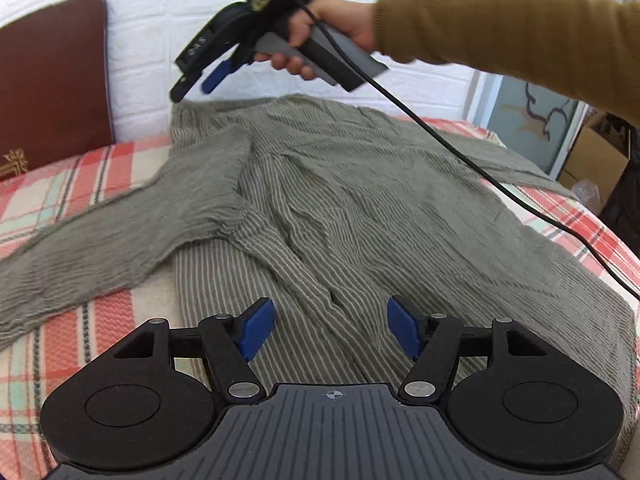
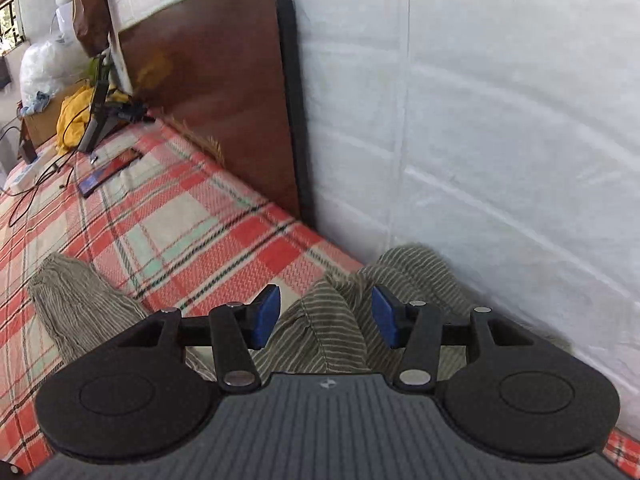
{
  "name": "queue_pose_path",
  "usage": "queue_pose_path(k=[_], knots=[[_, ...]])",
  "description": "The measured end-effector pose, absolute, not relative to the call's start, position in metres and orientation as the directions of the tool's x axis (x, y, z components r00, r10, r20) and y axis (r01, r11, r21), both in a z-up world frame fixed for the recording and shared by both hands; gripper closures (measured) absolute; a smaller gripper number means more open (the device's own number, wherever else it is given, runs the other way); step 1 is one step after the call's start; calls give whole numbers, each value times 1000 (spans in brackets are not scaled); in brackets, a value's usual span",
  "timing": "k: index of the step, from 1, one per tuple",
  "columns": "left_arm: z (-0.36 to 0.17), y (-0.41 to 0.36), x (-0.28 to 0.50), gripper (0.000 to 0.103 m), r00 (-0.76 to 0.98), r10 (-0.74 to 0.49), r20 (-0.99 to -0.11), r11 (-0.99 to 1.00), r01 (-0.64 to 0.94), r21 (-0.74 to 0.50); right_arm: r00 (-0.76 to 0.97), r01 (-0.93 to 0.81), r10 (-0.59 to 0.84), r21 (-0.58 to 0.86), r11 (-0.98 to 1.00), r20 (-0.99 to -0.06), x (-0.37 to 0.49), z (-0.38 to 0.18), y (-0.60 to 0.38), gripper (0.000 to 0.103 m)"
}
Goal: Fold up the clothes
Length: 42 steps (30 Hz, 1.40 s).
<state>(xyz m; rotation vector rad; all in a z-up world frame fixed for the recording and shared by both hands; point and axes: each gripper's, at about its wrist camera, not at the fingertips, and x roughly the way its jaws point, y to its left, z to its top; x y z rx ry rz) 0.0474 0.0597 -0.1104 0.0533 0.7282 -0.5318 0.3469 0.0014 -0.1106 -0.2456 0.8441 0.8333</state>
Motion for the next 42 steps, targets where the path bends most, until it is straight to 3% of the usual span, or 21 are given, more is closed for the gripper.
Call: queue_pose_path(k=[1,3,8,15,22,25,31,35,38,42], knots=[[-113,60,49,26,614,-449,-649,864,483,-142,350,-737,547,137,662,-760,352,-117,3,49],[-116,61,50,26,605,-457,-652,861,484,-154,291,-745,573,195,638,-766,359,-126,6,99],[-127,59,50,23,594,-451,-666,858,494,-141,343,-700,631,259,666,-696,371,-141,13,100],[-132,48,41,19,614,-425,-665,841,539,-40,390,-703,609,205,682,-690,370,-163,26,95],[-115,57,46,18,632,-440,-638,861,499,-98,482,-685,632,189,704,-607,351,-114,-5,81],[-114,55,48,18,630,-451,-632,859,500,-114,403,-735,659,206,646,-635,335,-116,-12,81],[-131,46,48,18,618,-427,-659,859,505,-83,431,-654,504,126,746,-748,333,-160,-8,78],[-111,57,39,18,650,-411,-639,873,482,-72,437,-648,532,156,745,-726,322,-137,-3,70],[-88,83,29,17,760,-306,-574,930,367,-9,452,-696,568,125,707,-688,294,-111,4,50],[-70,137,29,15,862,-53,-504,990,110,85,423,-749,628,137,648,-654,250,-85,6,45]])
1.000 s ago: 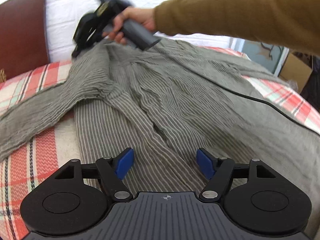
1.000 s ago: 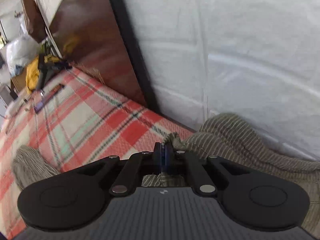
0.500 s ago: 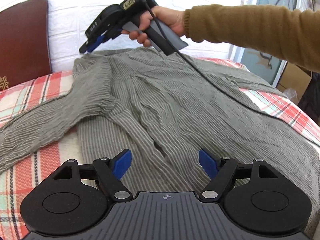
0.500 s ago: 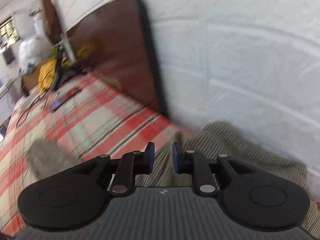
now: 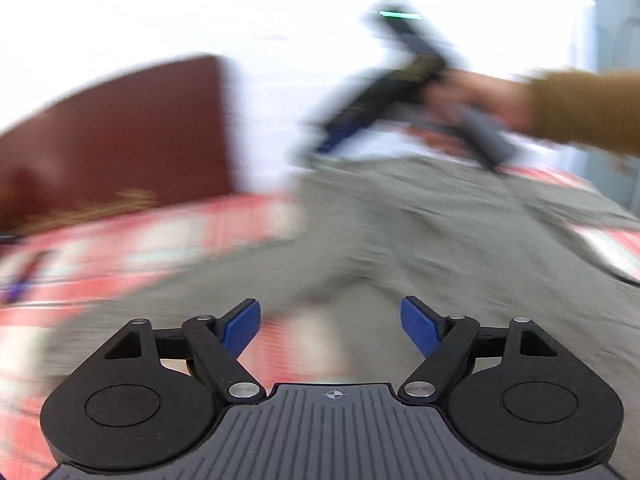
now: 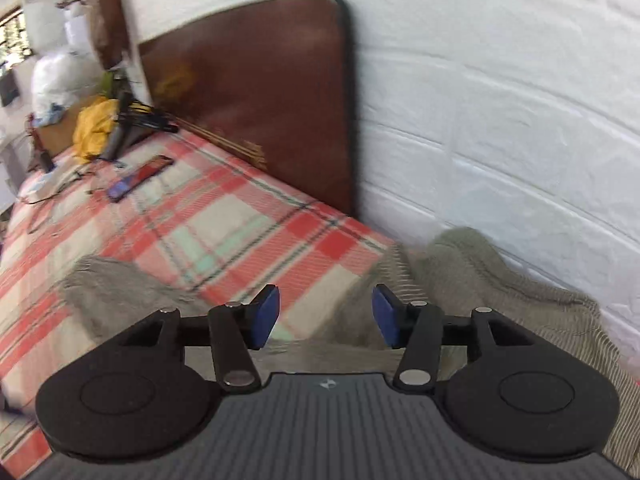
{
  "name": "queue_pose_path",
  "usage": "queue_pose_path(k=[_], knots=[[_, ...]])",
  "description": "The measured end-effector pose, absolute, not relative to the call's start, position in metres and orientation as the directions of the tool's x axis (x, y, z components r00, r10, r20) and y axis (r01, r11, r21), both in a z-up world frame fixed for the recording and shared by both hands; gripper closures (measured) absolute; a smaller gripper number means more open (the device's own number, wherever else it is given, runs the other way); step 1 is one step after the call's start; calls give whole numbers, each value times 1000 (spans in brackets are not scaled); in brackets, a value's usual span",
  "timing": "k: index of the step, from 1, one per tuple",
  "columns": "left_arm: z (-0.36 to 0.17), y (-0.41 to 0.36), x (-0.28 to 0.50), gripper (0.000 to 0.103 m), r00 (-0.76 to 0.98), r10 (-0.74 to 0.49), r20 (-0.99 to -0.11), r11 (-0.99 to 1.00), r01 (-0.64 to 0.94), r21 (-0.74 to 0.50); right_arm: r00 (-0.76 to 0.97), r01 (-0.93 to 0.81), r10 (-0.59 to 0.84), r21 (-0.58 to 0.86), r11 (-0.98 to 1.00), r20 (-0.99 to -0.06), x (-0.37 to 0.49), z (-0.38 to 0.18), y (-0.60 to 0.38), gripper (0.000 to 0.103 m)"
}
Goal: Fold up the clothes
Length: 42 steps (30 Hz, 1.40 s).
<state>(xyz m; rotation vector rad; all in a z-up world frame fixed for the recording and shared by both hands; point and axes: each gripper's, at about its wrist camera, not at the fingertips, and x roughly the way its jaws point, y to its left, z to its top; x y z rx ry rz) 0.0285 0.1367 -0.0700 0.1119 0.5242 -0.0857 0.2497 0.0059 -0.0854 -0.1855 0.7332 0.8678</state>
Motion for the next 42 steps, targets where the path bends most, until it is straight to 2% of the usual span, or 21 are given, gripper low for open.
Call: queue_pose_path(k=[3,5,8,10,13,14,17,22,26,30,33,37,40,42], knots=[[-71,188,40,14,859,144,-491,987,-93,128,373,-767,670,193,612,-642,217,-79,1,36],[-77,226,51,14,817,272,-508,962,-225,153,316,-786,690,227,575,-651,199,-83,0,36],[-87,282,58,14,762,276,-586,935,-354,-20,257,-808,687,238,539,-680,175,-92,3,35],[-92,311,60,14,747,226,-626,896,-411,-168,235,-814,686,246,526,-689,162,-96,3,35],[-96,333,51,14,744,228,-628,802,-510,-312,214,-806,692,275,524,-690,152,-99,6,30],[-96,334,48,14,742,240,-626,791,-523,-316,204,-803,697,289,521,-688,150,-100,7,28],[-94,324,41,14,729,297,-617,815,-530,-234,188,-800,702,308,515,-687,145,-100,13,26],[-103,295,39,14,715,371,-592,912,-401,87,159,-794,708,338,506,-688,141,-102,22,23],[-112,290,37,14,690,355,-631,930,-331,161,141,-776,707,366,514,-693,139,-107,26,23],[-121,296,43,14,683,371,-629,926,-326,191,129,-771,703,375,515,-700,136,-111,31,23],[-129,291,50,14,680,431,-593,901,-293,318,116,-767,700,384,514,-705,133,-112,34,23],[-137,282,56,10,711,464,-528,860,-220,460,93,-743,697,417,524,-711,134,-116,36,22],[-135,284,68,10,715,453,-532,865,-208,457,94,-722,686,426,546,-721,139,-121,39,21],[-134,288,78,14,720,433,-542,880,-207,428,91,-705,680,435,560,-728,142,-124,42,21]])
